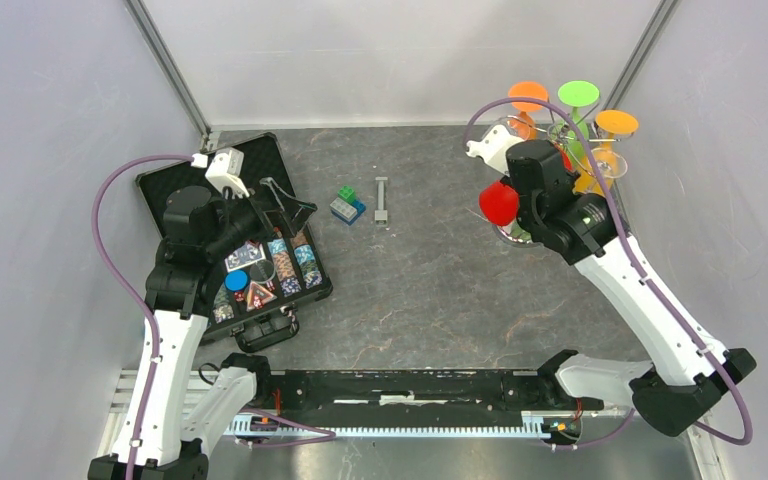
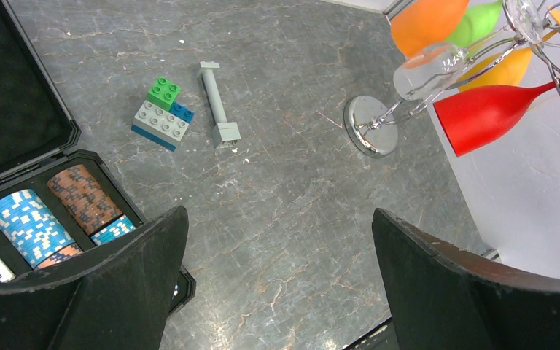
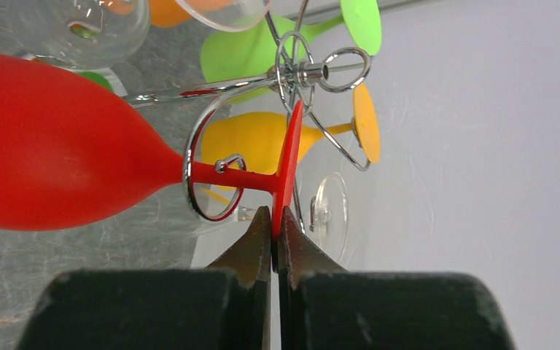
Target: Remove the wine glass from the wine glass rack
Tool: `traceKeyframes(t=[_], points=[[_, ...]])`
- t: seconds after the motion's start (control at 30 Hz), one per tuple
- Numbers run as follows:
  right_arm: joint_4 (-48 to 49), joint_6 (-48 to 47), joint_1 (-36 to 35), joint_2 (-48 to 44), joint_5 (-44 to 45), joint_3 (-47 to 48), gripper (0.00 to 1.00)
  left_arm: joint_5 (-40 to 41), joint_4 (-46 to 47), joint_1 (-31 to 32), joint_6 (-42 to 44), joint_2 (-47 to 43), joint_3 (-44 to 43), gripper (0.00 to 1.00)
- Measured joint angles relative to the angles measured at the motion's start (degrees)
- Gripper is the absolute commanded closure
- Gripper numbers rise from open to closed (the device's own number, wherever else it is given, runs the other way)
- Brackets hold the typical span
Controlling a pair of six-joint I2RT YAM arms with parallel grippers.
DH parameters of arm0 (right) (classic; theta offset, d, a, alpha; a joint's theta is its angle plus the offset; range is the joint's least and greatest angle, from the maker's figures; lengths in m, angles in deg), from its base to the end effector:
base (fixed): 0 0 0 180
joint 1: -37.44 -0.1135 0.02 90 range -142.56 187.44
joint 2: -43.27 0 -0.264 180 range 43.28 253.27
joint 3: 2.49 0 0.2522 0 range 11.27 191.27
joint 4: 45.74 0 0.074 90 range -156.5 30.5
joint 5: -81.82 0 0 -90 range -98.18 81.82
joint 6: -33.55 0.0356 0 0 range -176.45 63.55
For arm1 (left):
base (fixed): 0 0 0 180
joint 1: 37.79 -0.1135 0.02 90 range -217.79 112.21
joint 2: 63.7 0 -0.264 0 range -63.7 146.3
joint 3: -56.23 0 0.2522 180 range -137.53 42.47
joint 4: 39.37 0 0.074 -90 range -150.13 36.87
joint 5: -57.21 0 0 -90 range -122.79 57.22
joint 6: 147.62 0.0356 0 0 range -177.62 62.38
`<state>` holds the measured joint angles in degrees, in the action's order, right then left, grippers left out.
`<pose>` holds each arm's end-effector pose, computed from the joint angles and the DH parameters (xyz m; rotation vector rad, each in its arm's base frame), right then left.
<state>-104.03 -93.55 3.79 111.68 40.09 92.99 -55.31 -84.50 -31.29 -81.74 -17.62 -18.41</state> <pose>0.2070 0.1059 0.4231 -0.7380 1.9015 -0.9192 0.1583 -0.0318 0.3938 -0.0121 1.9021 -0.7318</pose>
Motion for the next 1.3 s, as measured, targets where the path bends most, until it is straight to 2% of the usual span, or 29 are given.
traceKeyframes(t=[0.2, 0.5, 0.9, 1.17, 1.3], points=[[-1.03, 0.87, 0.0, -1.29, -4.79, 0.74, 1.0, 0.0, -0.02, 0.0, 0.0, 0.0, 0.0, 0.0], [3.23, 0.81, -0.11, -0.92, -5.55, 0.55, 1.0, 0.0, -0.11, 0.0, 0.0, 0.0, 0.0, 0.0], [13.68, -1.97, -0.11, 1.22, 8.02, -3.87, 1.0, 0.0, -0.26, 0.0, 0.0, 0.0, 0.0, 0.0], [14.14, -2.82, 0.02, 1.49, 14.47, -4.22, 1.0, 0.0, -0.28, 0.0, 0.0, -0.02, 0.0, 0.0], [8.83, -0.9, 0.04, 1.42, 14.47, -3.82, 1.0, 2.54, -0.55, 0.0, 0.0, -0.31, 0.0, 0.0]])
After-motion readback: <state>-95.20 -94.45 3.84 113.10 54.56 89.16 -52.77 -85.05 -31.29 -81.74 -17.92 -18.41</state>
